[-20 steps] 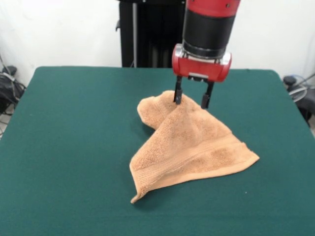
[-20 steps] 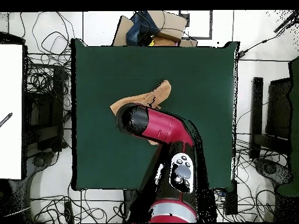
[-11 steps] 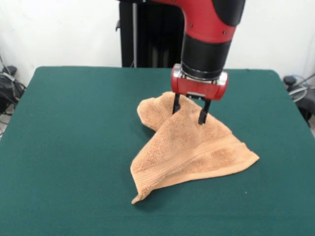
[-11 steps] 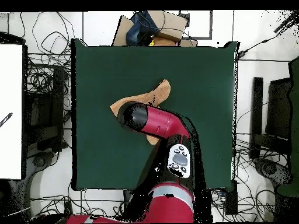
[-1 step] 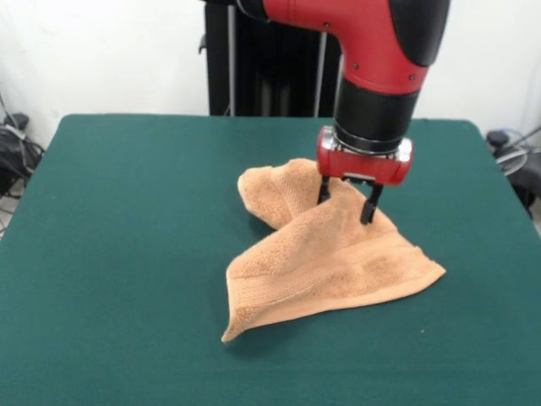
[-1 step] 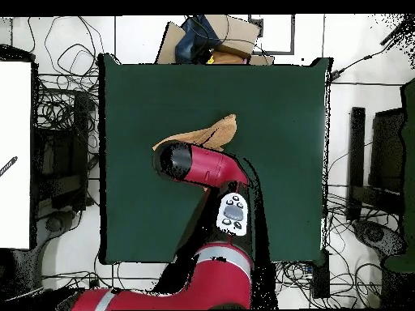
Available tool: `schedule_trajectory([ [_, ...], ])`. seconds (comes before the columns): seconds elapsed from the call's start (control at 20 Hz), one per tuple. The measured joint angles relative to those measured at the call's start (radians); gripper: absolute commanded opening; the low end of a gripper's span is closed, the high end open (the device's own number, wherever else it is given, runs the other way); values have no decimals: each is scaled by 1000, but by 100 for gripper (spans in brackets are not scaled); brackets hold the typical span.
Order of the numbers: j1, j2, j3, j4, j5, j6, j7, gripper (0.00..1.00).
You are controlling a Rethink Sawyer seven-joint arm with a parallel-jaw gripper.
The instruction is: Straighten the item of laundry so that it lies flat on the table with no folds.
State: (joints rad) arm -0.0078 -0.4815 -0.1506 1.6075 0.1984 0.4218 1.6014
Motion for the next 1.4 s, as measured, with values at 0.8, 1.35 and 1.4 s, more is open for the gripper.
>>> schedule_trajectory([
  [0.8,-5,10,0,1,4,-42,0,100],
  [1.35,-8,11,0,5,4,-50,0,100],
  [1.4,-7,11,0,5,4,-51,0,0],
])
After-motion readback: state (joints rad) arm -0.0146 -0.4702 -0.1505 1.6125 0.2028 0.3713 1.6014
